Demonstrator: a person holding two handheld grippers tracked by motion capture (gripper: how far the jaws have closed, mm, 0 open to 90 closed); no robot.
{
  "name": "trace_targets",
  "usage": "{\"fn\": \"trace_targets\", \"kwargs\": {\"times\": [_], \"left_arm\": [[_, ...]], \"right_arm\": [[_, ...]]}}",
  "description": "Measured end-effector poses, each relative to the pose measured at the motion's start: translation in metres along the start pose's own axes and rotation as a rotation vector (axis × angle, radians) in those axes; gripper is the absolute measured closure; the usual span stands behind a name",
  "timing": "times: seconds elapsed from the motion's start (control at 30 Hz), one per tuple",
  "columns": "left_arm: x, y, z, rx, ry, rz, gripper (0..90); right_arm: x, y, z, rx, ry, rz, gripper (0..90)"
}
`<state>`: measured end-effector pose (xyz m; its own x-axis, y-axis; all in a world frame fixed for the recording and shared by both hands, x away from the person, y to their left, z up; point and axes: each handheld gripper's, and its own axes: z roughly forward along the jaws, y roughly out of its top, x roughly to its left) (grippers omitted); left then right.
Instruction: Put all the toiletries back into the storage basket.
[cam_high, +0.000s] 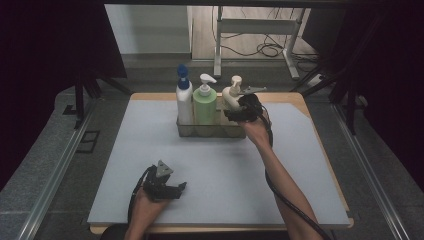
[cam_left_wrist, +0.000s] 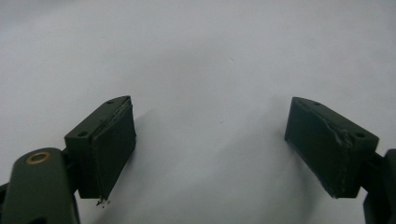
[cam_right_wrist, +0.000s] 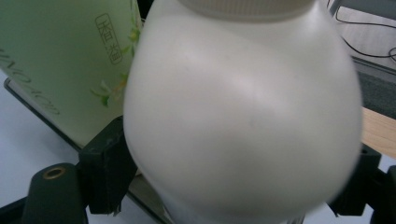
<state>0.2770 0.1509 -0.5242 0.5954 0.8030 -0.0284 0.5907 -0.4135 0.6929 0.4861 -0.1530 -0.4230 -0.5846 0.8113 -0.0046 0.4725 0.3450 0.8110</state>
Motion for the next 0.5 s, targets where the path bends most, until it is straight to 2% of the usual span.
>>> {"fn": "trace_targets", "kwargs": {"times": [0.4, 0.5], "left_arm": [[0.0, 0.0, 0.0, 0.0, 0.001, 0.001, 15.9], [0.0, 0.0, 0.0, 0.001, 0.0, 0.0, 16.0]], "right_arm": [[-0.005, -0.013, -0.02, 0.006, 0.064, 0.007, 16.7], [-0.007, -0.017, -0.026, 0.004, 0.081, 0.015, 20.3]]}}
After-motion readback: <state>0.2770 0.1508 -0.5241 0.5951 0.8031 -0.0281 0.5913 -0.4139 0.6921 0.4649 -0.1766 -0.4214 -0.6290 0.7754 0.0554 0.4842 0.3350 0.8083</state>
